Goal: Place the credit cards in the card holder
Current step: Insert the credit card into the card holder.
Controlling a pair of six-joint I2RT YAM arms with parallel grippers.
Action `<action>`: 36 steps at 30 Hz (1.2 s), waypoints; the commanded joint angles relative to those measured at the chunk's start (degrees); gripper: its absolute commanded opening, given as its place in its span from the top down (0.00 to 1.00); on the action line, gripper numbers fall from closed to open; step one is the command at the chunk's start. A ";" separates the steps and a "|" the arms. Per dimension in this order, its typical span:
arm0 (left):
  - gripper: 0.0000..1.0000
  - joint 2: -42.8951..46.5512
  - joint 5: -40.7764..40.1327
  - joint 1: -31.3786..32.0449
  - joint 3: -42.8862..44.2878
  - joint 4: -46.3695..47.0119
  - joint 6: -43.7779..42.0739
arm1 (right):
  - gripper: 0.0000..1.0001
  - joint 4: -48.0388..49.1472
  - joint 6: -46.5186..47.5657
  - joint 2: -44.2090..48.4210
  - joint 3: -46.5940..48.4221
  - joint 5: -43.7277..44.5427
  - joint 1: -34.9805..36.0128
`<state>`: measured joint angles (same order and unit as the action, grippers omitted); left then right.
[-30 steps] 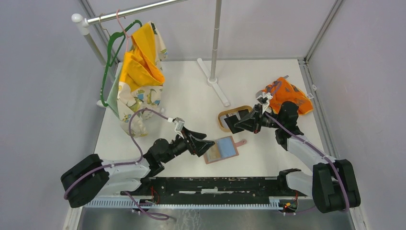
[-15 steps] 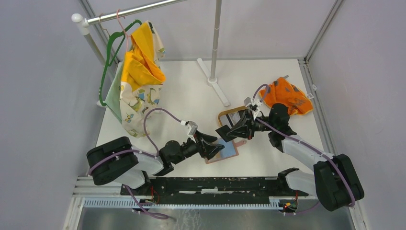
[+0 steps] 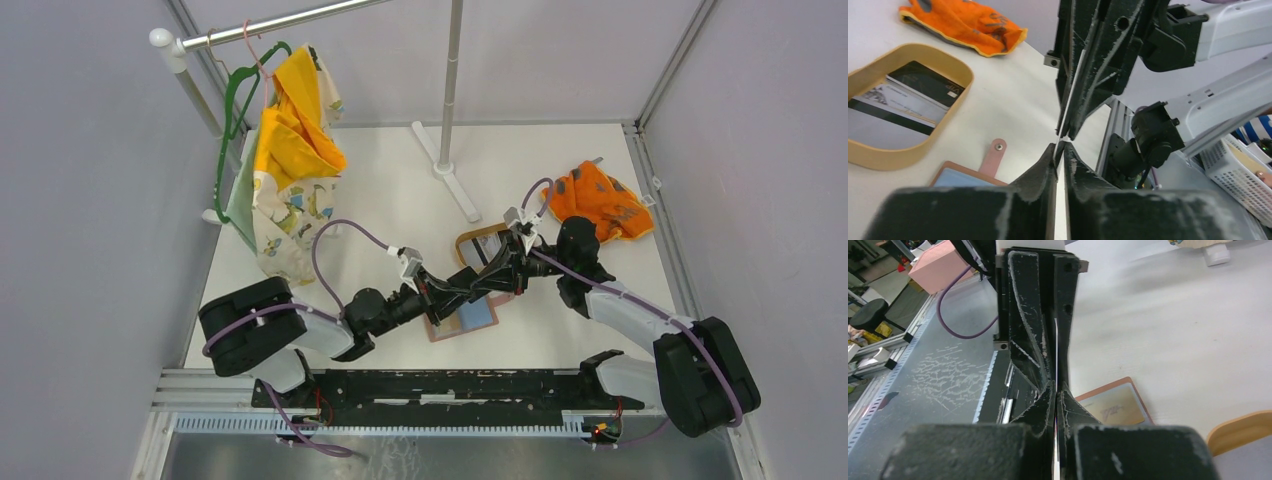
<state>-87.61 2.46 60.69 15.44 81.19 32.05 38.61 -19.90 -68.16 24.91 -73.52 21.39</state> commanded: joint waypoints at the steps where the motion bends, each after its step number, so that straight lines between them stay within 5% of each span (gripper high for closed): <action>1: 0.96 -0.39 2.00 0.28 1.63 3.44 -2.50 | 0.99 2.33 1.19 0.18 0.54 -1.02 0.29; 3: 0.98 0.53 2.19 0.27 1.40 1.61 -3.08 | 0.87 -0.92 3.84 0.52 1.33 -1.10 0.31; 5: 0.98 2.14 2.20 0.22 0.97 -1.21 -4.09 | 0.61 -11.25 12.44 0.90 4.09 -0.80 0.32; 9: 0.98 7.49 3.61 0.23 1.09 -12.62 -7.78 | 0.39 -44.82 43.66 1.25 13.88 1.89 0.25; 13: 0.98 12.23 6.97 0.29 4.22 -31.12 -13.63 | 0.27 -49.43 50.35 2.56 13.61 3.43 0.27; 22: 0.98 16.71 11.09 0.31 8.26 -46.91 -21.40 | 0.36 -48.65 49.68 -0.11 12.14 1.92 2.64; 26: 0.98 17.03 10.86 0.26 8.97 -48.53 -21.96 | 0.53 -49.34 50.14 -1.32 12.42 3.22 3.78; 36: 0.98 17.41 10.99 0.22 8.99 -48.68 -22.05 | 0.72 -53.73 54.45 -3.22 13.94 3.64 5.86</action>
<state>-71.81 12.60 60.88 22.55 31.62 13.72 -14.11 32.05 -71.24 37.04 -69.28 26.70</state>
